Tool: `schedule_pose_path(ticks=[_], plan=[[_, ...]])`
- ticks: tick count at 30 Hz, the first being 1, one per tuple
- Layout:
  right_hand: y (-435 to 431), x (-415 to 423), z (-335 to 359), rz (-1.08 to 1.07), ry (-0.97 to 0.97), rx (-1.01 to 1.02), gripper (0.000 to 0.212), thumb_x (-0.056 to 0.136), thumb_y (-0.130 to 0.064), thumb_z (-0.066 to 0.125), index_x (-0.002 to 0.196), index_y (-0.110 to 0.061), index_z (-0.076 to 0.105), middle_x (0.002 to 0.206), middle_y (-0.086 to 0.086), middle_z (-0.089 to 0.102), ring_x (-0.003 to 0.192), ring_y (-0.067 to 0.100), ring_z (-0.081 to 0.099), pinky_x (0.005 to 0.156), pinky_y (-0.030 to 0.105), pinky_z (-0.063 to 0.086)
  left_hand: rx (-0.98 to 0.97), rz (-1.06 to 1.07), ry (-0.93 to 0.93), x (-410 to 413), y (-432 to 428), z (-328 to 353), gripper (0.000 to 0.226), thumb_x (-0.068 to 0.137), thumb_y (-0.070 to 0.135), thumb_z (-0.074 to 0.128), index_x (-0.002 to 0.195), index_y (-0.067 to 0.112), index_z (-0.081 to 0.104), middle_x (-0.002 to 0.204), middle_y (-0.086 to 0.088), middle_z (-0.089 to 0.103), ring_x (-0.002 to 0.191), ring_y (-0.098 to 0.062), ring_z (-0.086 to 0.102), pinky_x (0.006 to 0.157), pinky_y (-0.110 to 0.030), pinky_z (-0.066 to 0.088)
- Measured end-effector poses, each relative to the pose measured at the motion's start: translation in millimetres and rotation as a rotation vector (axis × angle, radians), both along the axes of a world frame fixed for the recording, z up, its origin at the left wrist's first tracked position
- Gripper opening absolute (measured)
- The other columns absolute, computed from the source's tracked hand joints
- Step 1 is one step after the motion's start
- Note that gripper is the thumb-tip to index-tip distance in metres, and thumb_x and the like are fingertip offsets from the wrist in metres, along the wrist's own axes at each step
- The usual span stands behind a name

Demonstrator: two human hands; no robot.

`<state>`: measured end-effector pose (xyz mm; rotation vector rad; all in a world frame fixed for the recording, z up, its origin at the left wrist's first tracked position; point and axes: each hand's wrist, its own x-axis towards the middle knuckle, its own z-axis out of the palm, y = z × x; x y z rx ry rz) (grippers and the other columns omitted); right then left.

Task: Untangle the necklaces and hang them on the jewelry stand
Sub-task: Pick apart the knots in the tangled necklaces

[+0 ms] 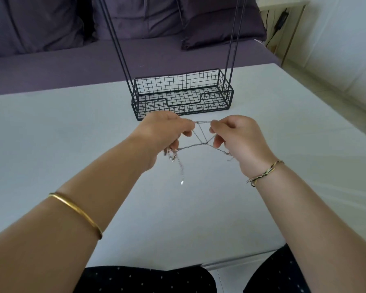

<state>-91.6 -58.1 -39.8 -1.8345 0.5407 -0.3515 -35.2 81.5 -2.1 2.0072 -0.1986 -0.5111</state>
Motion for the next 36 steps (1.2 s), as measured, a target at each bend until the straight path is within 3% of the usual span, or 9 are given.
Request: schedule_pose_path(ticks=[6, 11, 15, 21, 24, 28, 32, 36], plan=[[-1.5, -4.0, 9.0, 0.013, -0.019, 0.075, 0.009, 0.081, -0.013, 0.069, 0.085, -0.006, 0.066, 0.059, 0.001, 0.055, 0.032, -0.003, 0.04, 0.036, 0.007, 0.028, 0.246, -0.142, -0.223, -2.5, 5.0, -5.5, 0.02, 0.086, 0.029, 0.063, 0.069, 0.018, 0.069, 0.06, 0.008, 0.069, 0.059, -0.012, 0.047, 0.056, -0.024, 0.04], [-4.1, -4.8, 11.7, 0.092, 0.06, -0.011, 0.015, 0.076, -0.003, 0.066, 0.085, -0.016, 0.065, 0.065, -0.002, 0.052, 0.048, 0.001, 0.045, 0.037, 0.007, 0.029, 0.457, -0.217, -0.378, 0.6, 8.8, -10.0, 0.018, 0.091, 0.022, 0.056, 0.077, 0.019, 0.068, 0.066, 0.011, 0.065, 0.036, -0.002, 0.041, 0.034, -0.012, 0.028], [-5.4, -2.3, 4.4, 0.075, 0.038, -0.13, 0.013, 0.079, -0.003, 0.061, 0.082, -0.016, 0.065, 0.061, -0.006, 0.049, 0.049, 0.006, 0.042, 0.038, 0.01, 0.03, 0.538, -0.204, -0.394, 1.8, 9.3, -10.2, 0.017, 0.094, 0.02, 0.049, 0.086, 0.019, 0.064, 0.075, 0.011, 0.066, 0.048, -0.003, 0.044, 0.044, -0.021, 0.03], [-8.1, 1.6, -7.0, 0.044, 0.042, -0.303, 0.011, 0.086, -0.018, 0.059, 0.08, -0.01, 0.062, 0.068, -0.004, 0.058, 0.055, 0.009, 0.046, 0.051, 0.023, 0.033, 0.485, -0.195, -0.313, 0.1, 7.0, -11.6, 0.01, 0.091, 0.026, 0.051, 0.09, 0.017, 0.056, 0.091, 0.001, 0.07, 0.067, -0.016, 0.06, 0.053, -0.026, 0.041], [-11.3, 3.2, -10.0, 0.019, 0.077, -0.32, 0.017, 0.089, -0.02, 0.054, 0.082, -0.005, 0.061, 0.077, 0.006, 0.066, 0.067, 0.022, 0.055, 0.06, 0.029, 0.042, 0.384, -0.196, -0.191, -0.2, 9.4, -6.3, 0.008, 0.089, 0.019, 0.056, 0.086, 0.012, 0.057, 0.077, -0.006, 0.069, 0.068, -0.022, 0.068, 0.06, -0.026, 0.046], [-18.2, 3.6, -12.4, 0.002, 0.134, -0.34, 0.017, 0.089, -0.016, 0.052, 0.087, -0.002, 0.063, 0.083, 0.01, 0.067, 0.073, 0.024, 0.056, 0.059, 0.029, 0.041, 0.214, -0.113, 0.046, 2.4, 15.1, -2.7, 0.005, 0.085, 0.012, 0.067, 0.086, 0.008, 0.064, 0.07, -0.005, 0.06, 0.046, -0.011, 0.057, 0.065, -0.027, 0.047], [-20.1, 4.7, -14.8, 0.007, 0.183, -0.342, 0.016, 0.087, -0.01, 0.05, 0.088, 0.0, 0.063, 0.085, 0.012, 0.068, 0.075, 0.024, 0.055, 0.06, 0.028, 0.04, 0.196, -0.091, 0.174, 2.4, 17.7, 1.5, 0.01, 0.082, 0.008, 0.071, 0.09, 0.004, 0.067, 0.073, -0.005, 0.058, 0.06, -0.013, 0.053, 0.056, -0.023, 0.05], [-20.8, 5.5, -15.9, -0.016, 0.207, -0.367, 0.015, 0.087, -0.01, 0.048, 0.087, -0.006, 0.063, 0.086, 0.011, 0.068, 0.079, 0.028, 0.058, 0.064, 0.031, 0.045, 0.218, -0.131, 0.208, 0.2, 18.7, 5.0, 0.009, 0.083, 0.002, 0.068, 0.092, 0.002, 0.068, 0.071, -0.009, 0.058, 0.06, -0.018, 0.052, 0.055, -0.025, 0.045]])
